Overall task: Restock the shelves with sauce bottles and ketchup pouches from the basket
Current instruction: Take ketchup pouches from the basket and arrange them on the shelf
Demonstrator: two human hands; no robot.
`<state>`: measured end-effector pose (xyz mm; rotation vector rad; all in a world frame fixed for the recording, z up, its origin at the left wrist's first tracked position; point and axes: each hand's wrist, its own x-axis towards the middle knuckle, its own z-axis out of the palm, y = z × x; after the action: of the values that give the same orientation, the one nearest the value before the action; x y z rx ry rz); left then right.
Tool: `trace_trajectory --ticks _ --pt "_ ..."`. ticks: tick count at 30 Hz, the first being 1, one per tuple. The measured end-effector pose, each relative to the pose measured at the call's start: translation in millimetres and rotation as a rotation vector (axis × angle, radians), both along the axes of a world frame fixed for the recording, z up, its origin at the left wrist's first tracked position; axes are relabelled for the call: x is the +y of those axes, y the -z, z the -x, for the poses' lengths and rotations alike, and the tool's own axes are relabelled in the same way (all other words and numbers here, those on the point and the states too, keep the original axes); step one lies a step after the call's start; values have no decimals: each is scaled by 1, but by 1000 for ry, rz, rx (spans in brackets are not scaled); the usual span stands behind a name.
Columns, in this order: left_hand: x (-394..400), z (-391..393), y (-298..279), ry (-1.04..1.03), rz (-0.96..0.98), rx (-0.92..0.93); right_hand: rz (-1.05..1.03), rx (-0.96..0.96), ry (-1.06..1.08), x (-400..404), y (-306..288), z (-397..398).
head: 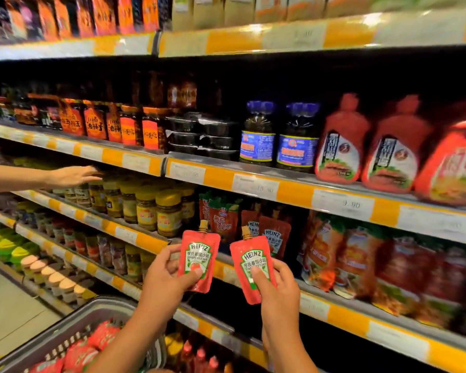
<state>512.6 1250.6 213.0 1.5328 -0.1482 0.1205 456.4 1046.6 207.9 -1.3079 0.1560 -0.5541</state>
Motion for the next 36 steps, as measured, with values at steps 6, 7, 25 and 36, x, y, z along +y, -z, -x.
trace_trajectory --ticks 6,7,25,36 --pt "-32 -15 -17 53 16 26 39 30 28 -26 -8 -2" --pt "-38 -18 -20 58 13 26 55 33 33 -30 -9 -3" --pt "-92 -88 -28 90 -98 53 361 136 276 -72 -26 -44" --pt "-96 -102 -22 119 -411 -53 535 243 305 -65 -17 -60"
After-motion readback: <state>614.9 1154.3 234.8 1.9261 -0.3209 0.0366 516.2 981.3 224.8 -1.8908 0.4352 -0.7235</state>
